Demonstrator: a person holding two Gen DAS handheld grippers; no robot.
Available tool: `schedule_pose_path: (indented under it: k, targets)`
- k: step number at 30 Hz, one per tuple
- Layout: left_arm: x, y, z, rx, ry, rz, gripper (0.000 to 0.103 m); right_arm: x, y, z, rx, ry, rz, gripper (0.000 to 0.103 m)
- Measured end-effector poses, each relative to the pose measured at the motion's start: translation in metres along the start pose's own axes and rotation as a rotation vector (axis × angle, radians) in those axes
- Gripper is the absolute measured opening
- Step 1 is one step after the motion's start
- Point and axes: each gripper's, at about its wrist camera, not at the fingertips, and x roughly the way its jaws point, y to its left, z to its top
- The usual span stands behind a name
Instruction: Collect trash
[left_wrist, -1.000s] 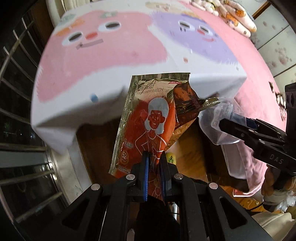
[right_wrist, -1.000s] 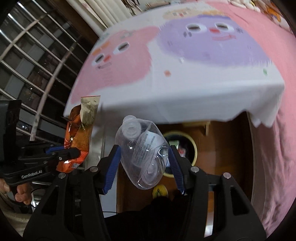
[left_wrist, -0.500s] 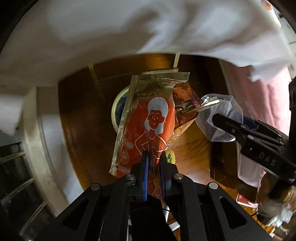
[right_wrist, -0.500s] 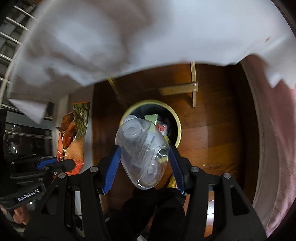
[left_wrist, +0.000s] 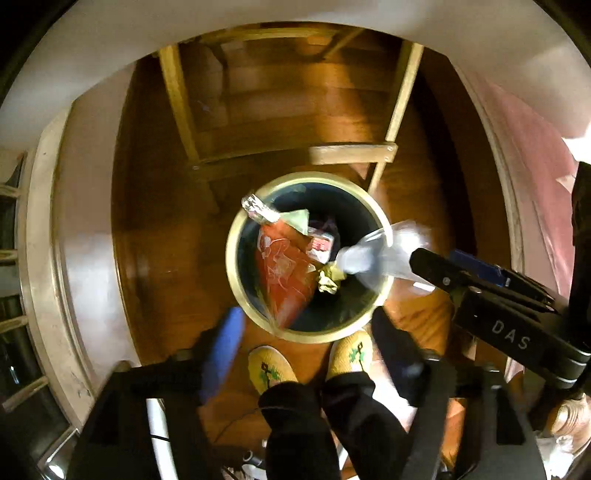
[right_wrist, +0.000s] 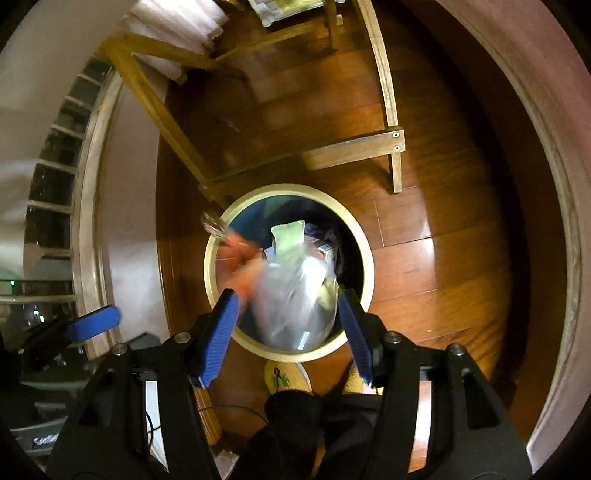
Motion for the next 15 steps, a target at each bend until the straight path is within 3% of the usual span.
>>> schedule_pose_path:
  k: [2, 15]
  targets:
    - [0.001, 0.005, -0.003, -0.013, -0.018, 0.01, 0.085, 0.004, 0.001, 0.001, -0.01, -0.01, -0.003, 0.061]
    - [-0.03, 0.036, -0.01, -0.103, -0.132, 0.049, 0.085, -0.015, 0.013, -0.005, -0.069, -0.026, -0.034, 0.061]
